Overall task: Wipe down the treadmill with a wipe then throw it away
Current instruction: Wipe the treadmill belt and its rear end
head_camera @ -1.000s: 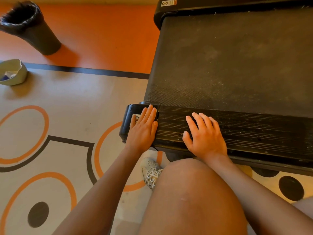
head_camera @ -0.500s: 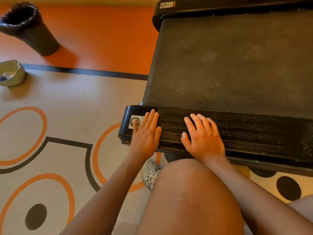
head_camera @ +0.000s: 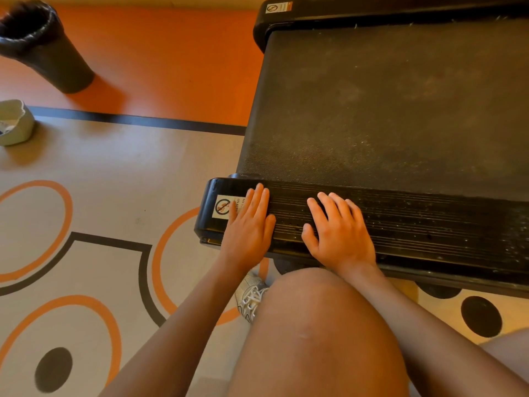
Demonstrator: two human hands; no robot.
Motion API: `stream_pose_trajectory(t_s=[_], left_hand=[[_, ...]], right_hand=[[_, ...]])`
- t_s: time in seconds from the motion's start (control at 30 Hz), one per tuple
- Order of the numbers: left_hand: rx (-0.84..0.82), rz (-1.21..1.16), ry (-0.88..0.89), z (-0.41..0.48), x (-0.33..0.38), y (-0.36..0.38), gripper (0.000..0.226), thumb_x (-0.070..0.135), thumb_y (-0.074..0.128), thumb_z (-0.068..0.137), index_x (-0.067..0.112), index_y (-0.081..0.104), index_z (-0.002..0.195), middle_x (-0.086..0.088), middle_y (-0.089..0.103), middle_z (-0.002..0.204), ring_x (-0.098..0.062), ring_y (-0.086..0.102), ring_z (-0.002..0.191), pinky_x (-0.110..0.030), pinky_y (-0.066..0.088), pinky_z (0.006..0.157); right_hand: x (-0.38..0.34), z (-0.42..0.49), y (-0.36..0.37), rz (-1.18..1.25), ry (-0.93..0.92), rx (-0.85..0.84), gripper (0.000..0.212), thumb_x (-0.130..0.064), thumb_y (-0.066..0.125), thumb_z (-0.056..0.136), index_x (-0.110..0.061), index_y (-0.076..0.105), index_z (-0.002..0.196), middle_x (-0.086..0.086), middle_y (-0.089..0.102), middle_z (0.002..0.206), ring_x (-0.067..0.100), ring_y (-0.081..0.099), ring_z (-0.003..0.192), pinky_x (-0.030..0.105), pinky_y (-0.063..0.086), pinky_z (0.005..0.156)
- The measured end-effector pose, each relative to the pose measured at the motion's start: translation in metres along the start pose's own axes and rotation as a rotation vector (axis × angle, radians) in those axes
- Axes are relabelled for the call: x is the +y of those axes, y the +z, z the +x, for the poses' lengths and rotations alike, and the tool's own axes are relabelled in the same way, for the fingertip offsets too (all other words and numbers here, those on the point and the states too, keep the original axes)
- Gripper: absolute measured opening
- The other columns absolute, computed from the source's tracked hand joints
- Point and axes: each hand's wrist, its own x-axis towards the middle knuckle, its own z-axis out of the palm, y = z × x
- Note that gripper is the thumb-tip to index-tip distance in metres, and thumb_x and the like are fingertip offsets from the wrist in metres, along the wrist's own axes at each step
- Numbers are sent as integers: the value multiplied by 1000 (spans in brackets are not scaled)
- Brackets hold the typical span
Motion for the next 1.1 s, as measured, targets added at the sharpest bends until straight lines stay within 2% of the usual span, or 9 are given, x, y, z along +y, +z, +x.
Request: stream_pose_trajectory(t_s=[0.1,0.33,0.57,0.87,1.1], left_hand=[[4,21,6,-23,2,6,58,45,17,112,26,0,164,11,-10,169,-9,-15,155,-29,-27,115],[-26,12,-67,37,16,-2,58,41,21,112,20,6,164,1,-1,172,-16,-9,157,-43,-13,120],[12,-9,-81,-14,13,8,58,44,18,112,26,3,164,7,-5,171,-8,-16,154,-35,-21,118],[-59,26,-74,40,18,-2,60,43,20,112,20,4,164,1,-3,172,-17,-8,157,-45,-10,123],[-15,11,-62,-24,12,13,65,52,9,105,25,3,164,7,-5,171,-12,-10,157,-35,-12,122]], right_hand=[[0,-1,0,4,-4,7,61,-45,34,100,-10,61,140,19,58,143,37,53,135,56,46,109],[0,-1,1,-13,5,8,59,-45,35,100,-11,60,141,18,58,144,35,52,136,54,43,110],[0,0,2,15,-4,-2,62,-46,32,99,-10,61,140,19,58,143,37,54,135,56,45,110],[0,0,4,-24,8,8,60,-46,35,99,-11,60,141,17,59,143,35,53,135,54,43,110],[0,0,4,-2,3,8,61,-46,35,99,-11,61,141,17,58,144,35,53,136,54,44,111]])
